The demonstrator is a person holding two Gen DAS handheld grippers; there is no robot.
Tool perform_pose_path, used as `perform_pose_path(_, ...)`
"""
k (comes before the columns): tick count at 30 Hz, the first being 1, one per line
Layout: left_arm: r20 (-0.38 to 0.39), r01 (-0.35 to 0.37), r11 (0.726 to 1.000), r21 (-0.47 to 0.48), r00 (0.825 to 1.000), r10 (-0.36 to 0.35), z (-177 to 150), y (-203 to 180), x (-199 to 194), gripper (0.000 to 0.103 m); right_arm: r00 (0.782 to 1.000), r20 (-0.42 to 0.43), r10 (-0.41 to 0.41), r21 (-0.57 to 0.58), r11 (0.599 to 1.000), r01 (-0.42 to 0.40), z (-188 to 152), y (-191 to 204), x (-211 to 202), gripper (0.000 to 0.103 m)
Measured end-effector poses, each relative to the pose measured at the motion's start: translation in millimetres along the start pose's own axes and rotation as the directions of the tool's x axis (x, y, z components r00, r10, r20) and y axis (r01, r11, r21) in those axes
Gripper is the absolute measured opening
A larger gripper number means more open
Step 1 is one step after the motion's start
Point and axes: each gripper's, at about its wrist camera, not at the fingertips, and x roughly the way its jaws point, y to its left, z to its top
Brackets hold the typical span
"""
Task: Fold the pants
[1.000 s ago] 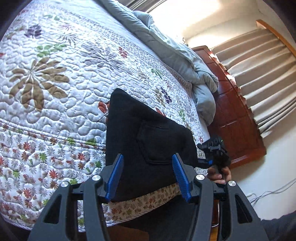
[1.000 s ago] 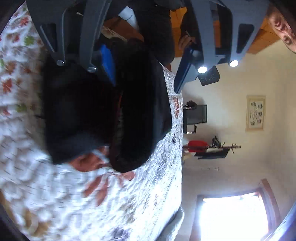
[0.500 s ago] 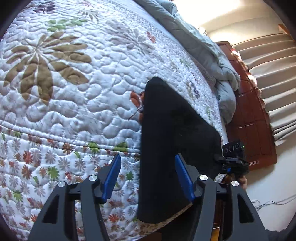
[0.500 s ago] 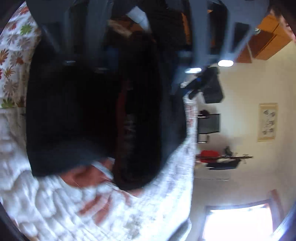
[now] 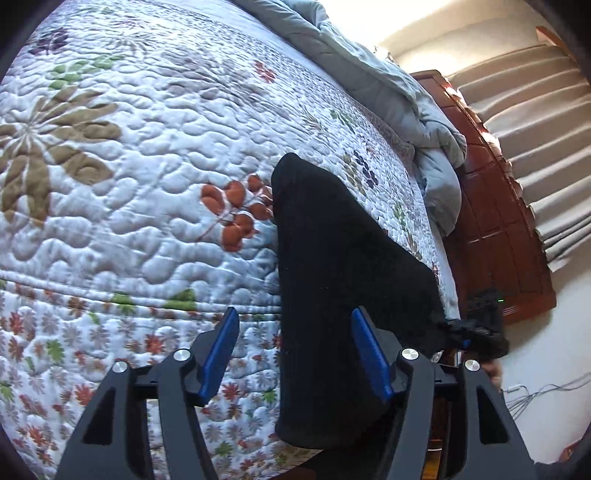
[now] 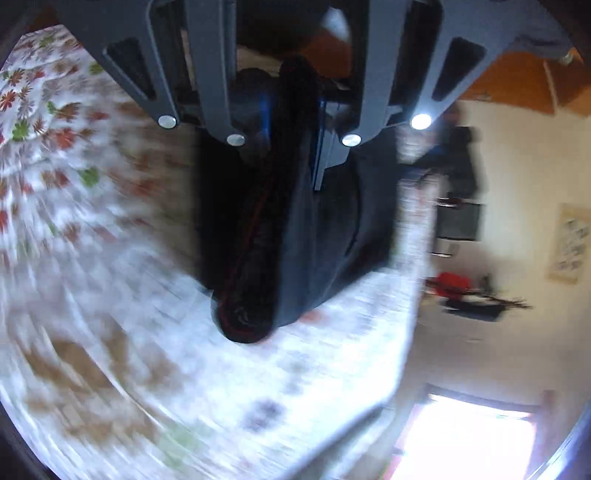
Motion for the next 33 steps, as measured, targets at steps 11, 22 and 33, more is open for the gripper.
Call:
perform_pose_path(11,0.006,0.208,0.975,0.084,0.978,-0.209,4,-41,0,0.067,0.995,0.028,0.094,0.056,0.994,-0.095,-9,-38,-22,0.022)
perform_pose_path(22,-0.02,0.224,0.973,0.053,0.975,-0.223,2,-26,6,0.07,0.985,0.145,0.093,-0.128,0.989,-0.075,-25,50,-85,0.034)
perform_pose_path(33,-0.028,0.183,0.981,0.07,0.983,-0.182,-1,-33,10,0.073,0.999,-0.046,-0.002,-0.095,0.996,-0.002,-51,22,-17,0.0)
